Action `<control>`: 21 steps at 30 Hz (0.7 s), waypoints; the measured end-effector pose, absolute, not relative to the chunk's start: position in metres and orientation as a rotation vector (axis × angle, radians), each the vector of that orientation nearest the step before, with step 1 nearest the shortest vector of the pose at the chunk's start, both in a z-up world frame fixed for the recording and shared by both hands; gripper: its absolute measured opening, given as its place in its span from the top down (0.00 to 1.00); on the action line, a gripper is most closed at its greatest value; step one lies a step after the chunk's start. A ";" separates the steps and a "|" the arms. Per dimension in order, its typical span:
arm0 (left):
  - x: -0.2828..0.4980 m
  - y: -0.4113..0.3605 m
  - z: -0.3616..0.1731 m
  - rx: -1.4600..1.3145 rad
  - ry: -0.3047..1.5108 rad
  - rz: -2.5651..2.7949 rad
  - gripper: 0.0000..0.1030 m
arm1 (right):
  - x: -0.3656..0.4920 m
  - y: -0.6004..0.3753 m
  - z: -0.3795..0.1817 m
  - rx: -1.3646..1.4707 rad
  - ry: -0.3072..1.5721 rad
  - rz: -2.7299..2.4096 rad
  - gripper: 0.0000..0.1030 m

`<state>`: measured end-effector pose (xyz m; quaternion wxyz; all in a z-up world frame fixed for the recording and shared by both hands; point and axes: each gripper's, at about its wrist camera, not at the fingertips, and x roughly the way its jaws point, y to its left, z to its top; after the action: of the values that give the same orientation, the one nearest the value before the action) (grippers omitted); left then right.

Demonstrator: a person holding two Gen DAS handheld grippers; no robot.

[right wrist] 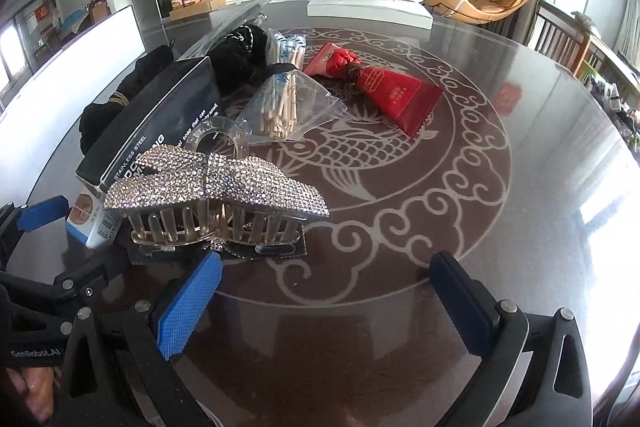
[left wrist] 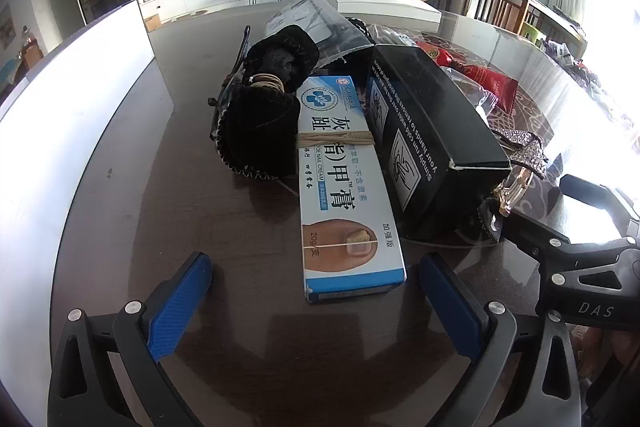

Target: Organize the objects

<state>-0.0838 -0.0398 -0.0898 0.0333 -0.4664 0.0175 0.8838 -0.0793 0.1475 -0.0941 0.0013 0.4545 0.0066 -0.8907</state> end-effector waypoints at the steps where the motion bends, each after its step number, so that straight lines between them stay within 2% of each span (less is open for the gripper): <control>1: -0.079 -0.044 -0.089 -1.433 0.052 2.719 0.00 | -0.079 0.148 -0.094 1.427 0.021 -2.796 0.00; 21: -0.078 -0.045 -0.090 -1.431 0.053 2.719 0.00 | -0.080 0.148 -0.095 1.426 0.020 -2.798 0.00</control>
<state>-0.0777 -0.0447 -0.0901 0.0344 -0.4655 0.0174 0.8842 -0.0795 0.1476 -0.0946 0.0006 0.4542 0.0064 -0.8909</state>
